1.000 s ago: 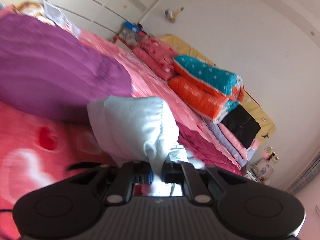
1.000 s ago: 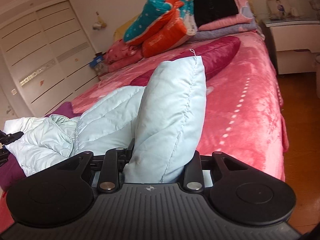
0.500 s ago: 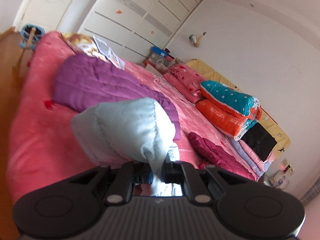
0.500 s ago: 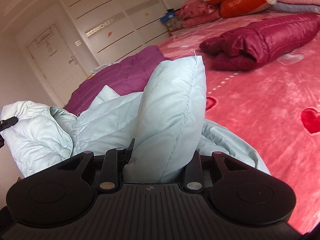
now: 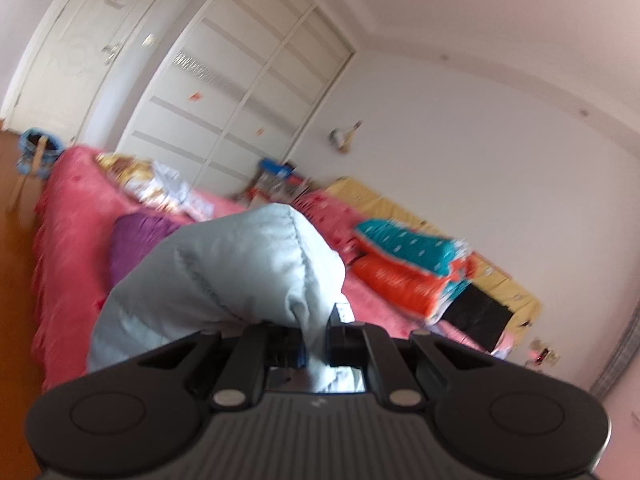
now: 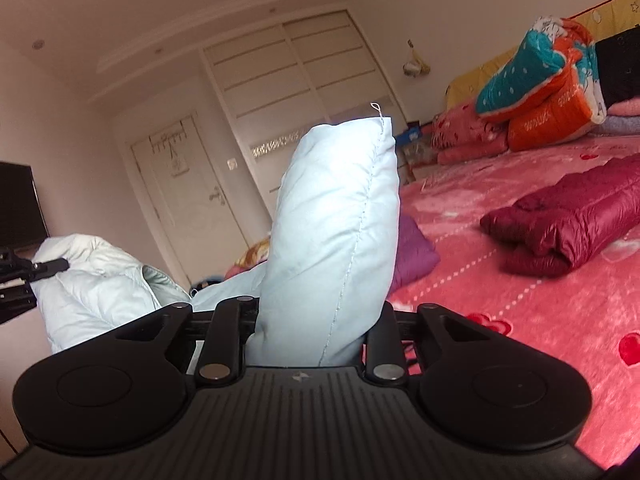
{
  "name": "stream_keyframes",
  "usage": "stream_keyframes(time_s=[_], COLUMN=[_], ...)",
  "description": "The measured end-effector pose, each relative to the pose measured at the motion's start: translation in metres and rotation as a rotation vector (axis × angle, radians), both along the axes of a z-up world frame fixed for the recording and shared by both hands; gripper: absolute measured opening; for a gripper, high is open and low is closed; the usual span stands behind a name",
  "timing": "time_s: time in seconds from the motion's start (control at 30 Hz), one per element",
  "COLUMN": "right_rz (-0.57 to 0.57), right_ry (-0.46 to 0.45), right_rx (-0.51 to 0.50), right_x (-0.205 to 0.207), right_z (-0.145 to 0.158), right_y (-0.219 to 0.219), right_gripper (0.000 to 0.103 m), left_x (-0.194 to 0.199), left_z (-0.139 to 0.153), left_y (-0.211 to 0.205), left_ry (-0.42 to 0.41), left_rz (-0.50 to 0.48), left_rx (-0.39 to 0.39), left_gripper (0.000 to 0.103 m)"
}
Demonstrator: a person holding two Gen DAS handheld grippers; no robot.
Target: Fold large clothes
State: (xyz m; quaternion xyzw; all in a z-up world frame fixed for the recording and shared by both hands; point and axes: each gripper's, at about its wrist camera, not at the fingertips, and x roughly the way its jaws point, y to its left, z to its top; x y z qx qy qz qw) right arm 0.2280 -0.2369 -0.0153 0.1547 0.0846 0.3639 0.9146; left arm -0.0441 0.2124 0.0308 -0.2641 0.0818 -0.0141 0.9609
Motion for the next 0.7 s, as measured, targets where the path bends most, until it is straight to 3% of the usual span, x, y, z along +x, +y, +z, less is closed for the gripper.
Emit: stream_keyframes(time_s=[0.13, 0.33, 0.5, 0.7], right_rz=[-0.082, -0.24, -0.378, -0.509], right_ry=[-0.025, -0.095, -0.195, -0.169], right_rx=[0.018, -0.098, -0.249, -0.224], right_x=[0.004, 0.025, 0.061, 0.116], right_z=[0.021, 0.023, 0.017, 0.01], right_y=[-0.01, -0.013, 0.003, -0.007], right_gripper=[0.031, 0.031, 0.03, 0.029], left_x=[0.021, 0.09, 0.153, 0.22], left_z=[0.003, -0.029, -0.048, -0.063], left_y=[0.001, 0.012, 0.001, -0.022], left_ry=[-0.024, 0.046, 0.069, 0.061], left_rz=[0.015, 0.039, 0.028, -0.019], left_rx=[0.03, 0.05, 0.128, 0.222], left_gripper=[0.005, 0.005, 0.005, 0.007])
